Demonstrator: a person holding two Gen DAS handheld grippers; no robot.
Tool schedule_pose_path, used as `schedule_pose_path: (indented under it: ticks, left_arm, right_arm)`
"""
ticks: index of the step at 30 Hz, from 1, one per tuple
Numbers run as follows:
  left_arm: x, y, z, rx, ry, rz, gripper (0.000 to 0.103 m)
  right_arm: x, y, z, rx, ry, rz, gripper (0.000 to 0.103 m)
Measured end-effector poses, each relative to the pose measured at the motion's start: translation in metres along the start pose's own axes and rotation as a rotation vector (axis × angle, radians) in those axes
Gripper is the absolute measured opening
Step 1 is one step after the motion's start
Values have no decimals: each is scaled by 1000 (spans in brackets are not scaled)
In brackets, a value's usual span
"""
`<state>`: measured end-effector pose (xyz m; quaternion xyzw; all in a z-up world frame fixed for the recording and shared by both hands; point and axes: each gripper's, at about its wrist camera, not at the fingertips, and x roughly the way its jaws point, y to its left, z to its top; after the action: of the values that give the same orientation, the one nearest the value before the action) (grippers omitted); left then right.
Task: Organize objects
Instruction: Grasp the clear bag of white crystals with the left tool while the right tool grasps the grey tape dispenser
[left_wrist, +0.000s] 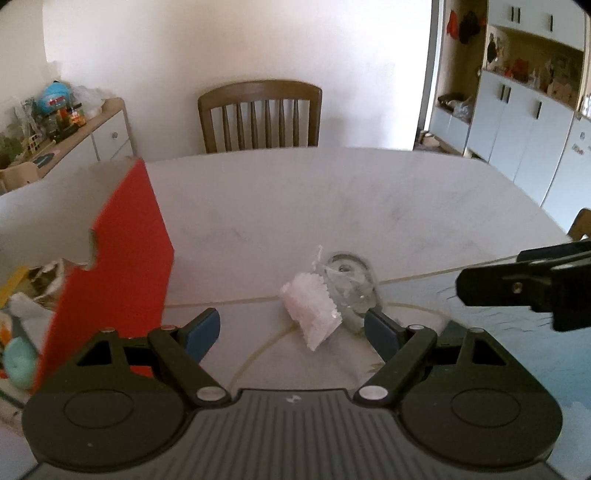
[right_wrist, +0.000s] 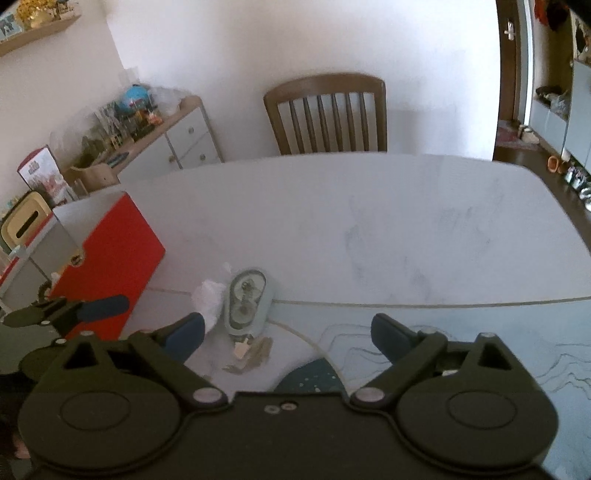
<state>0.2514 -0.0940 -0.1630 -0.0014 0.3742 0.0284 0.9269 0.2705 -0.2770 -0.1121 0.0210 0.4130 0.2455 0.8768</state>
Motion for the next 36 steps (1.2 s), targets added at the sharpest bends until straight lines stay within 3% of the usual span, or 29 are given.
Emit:
schedule_pose_path:
  ticks: [19,23,25,28,36]
  left_arm:
    - [35,17,0,-104,36,-70,85]
    - [38,23,3,-121,26,-66,74]
    - [41,24,5,-117,38,-50,58]
    - [42,25,4,-109,24,-21,50]
    - [40,35,4,-148,11,35,45]
  right_arm:
    - [36,-11,10,21,51,37,92]
    - [46,-5,13,1,62,55,90]
    - [51,-2,15,0,66,63,89]
    - [57,2,17,-4,67,75,88]
    - [68,17,14,-130,83,97,77]
